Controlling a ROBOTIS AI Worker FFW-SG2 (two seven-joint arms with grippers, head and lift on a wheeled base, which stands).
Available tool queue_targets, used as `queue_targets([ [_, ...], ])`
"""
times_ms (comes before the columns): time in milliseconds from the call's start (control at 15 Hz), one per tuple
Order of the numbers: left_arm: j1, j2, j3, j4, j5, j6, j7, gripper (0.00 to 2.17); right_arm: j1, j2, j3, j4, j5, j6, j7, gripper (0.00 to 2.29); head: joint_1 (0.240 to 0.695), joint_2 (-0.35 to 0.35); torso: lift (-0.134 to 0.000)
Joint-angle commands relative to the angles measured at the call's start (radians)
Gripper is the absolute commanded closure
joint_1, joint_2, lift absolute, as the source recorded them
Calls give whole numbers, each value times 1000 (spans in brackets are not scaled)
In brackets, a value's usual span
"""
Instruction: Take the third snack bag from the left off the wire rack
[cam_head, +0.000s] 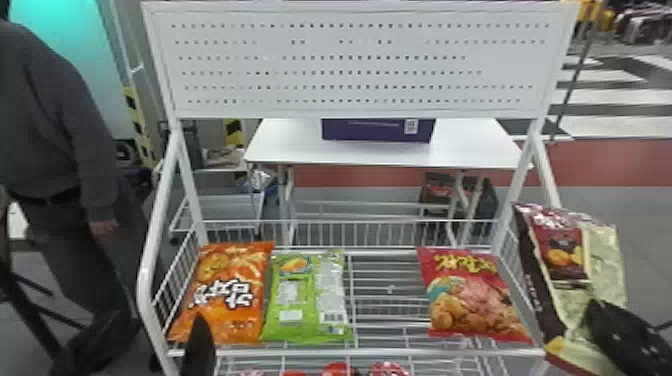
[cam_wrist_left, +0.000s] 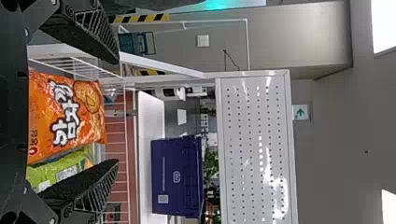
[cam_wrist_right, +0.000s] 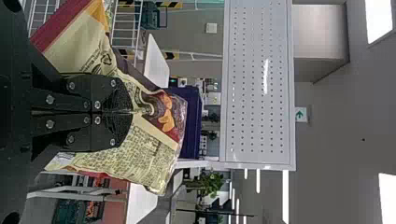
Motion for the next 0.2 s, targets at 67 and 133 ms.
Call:
queue_targets([
  [67, -3, -1, 2, 3, 3, 0, 0, 140, -3, -1, 0, 8, 0, -6, 0, 2243, 499, 0, 0],
  [133, -3, -1, 2, 3, 4, 0, -1, 140, -5, -1, 0, 8, 0, -6, 0, 2243, 499, 0, 0],
])
